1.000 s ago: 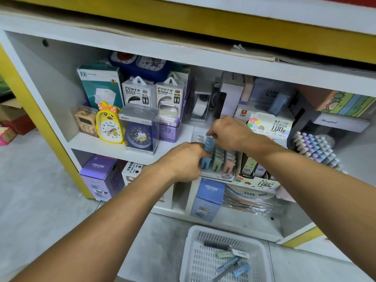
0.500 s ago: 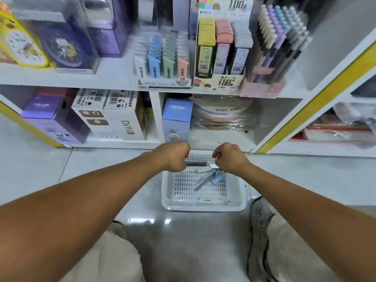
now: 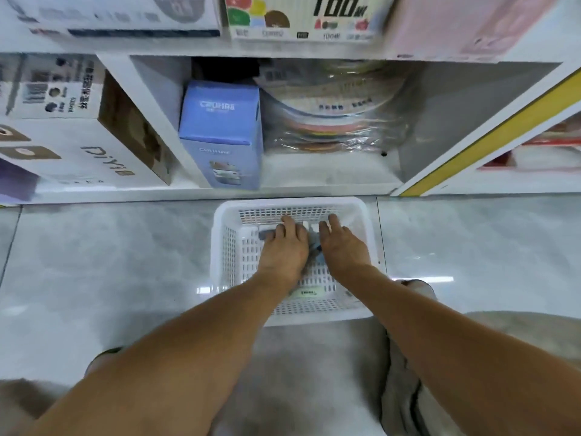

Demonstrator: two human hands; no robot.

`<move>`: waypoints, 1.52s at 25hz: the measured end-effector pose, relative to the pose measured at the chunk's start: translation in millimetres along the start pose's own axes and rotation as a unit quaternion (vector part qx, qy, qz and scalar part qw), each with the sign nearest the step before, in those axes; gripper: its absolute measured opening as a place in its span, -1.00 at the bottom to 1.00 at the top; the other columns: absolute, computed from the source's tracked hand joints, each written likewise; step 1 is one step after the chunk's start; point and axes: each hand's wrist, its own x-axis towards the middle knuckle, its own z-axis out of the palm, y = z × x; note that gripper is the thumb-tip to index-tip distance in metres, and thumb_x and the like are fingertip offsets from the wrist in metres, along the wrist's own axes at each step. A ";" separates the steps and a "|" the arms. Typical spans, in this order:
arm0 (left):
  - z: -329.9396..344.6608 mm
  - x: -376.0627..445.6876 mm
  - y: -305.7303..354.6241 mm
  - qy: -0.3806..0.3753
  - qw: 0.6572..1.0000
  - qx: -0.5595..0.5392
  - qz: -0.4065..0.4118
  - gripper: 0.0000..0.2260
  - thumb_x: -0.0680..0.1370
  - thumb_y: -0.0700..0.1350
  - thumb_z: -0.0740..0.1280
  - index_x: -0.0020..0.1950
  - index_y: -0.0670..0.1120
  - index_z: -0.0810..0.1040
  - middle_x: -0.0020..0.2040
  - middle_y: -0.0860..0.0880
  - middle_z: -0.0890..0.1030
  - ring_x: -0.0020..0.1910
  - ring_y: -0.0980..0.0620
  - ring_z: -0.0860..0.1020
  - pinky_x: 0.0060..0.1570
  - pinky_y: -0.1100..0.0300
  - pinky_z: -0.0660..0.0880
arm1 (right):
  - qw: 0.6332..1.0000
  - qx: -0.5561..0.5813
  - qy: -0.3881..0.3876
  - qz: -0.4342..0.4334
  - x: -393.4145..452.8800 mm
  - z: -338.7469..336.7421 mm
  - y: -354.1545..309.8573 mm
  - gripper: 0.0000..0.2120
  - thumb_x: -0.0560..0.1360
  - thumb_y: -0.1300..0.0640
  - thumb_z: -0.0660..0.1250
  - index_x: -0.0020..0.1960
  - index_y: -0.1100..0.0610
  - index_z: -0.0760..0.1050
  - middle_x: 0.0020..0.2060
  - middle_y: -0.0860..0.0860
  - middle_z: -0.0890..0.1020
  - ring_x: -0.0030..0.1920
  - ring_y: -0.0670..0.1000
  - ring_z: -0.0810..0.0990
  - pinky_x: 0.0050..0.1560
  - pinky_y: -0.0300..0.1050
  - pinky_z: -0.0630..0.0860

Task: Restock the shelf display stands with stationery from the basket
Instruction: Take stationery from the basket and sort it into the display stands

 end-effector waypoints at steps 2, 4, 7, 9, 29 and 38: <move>7.2 2.6 3.1 0.030 0.999 0.004 -0.012 -0.32 0.43 -0.20 0.43 0.46 -0.30 0.19 0.46 -0.36 0.14 0.32 -0.35 0.32 0.25 -0.20 0.38 | 1.000 -0.008 0.024 0.007 2.1 6.3 -0.9 -0.29 0.40 0.39 0.42 0.47 0.22 0.21 0.48 0.11 0.12 0.23 0.13 0.42 -0.13 -0.07 0.57; 11.6 4.0 5.0 0.047 0.999 0.005 -0.024 -0.30 0.42 -0.18 0.44 0.46 -0.29 0.19 0.43 -0.31 0.15 0.30 -0.32 0.30 0.24 -0.22 0.38 | 0.999 -0.022 0.043 0.009 1.1 11.4 -0.7 -0.30 0.39 0.38 0.43 0.46 0.21 0.22 0.47 0.11 0.11 0.24 0.13 0.39 -0.10 -0.07 0.60; 18.5 -2.6 10.9 0.036 0.997 -0.036 -0.066 -0.26 0.37 -0.14 0.48 0.45 -0.22 0.20 0.32 -0.25 0.22 0.27 -0.26 0.27 0.29 -0.21 0.34 | 0.998 -0.041 0.051 -0.002 -3.0 15.7 -3.1 -0.32 0.38 0.34 0.45 0.44 0.21 0.26 0.43 0.13 0.17 0.23 0.12 0.39 0.00 -0.06 0.59; 21.6 -6.7 14.7 0.031 0.995 -0.057 -0.076 -0.27 0.34 -0.20 0.49 0.42 -0.20 0.22 0.29 -0.24 0.26 0.27 -0.25 0.27 0.31 -0.19 0.33 | 0.999 -0.037 0.031 -0.009 -3.5 14.9 -1.9 -0.36 0.37 0.32 0.48 0.38 0.19 0.29 0.37 0.12 0.26 0.21 0.10 0.42 -0.04 -0.08 0.57; 11.2 10.8 -29.5 -0.107 0.961 -0.256 0.003 -0.73 0.54 -0.22 0.32 0.22 -0.18 0.38 0.01 -0.15 0.56 -0.09 -0.13 0.58 -0.23 0.09 0.48 | 0.985 0.100 0.079 -0.115 1.8 3.8 22.2 -0.87 0.55 0.18 0.35 0.09 0.11 0.60 0.02 0.03 0.64 0.03 0.09 0.61 0.00 -0.02 0.55; 10.8 -33.6 -46.5 -0.167 0.662 -0.719 -0.127 -0.82 0.53 -0.21 0.44 0.08 -0.27 0.61 -0.07 -0.29 0.69 -0.15 -0.17 0.70 -0.15 -0.03 0.65 | 0.810 0.566 -0.142 0.050 -27.3 -3.3 -13.2 -0.87 0.43 0.29 0.51 -0.12 0.39 0.65 -0.23 0.29 0.69 -0.19 0.16 0.70 0.01 -0.03 0.66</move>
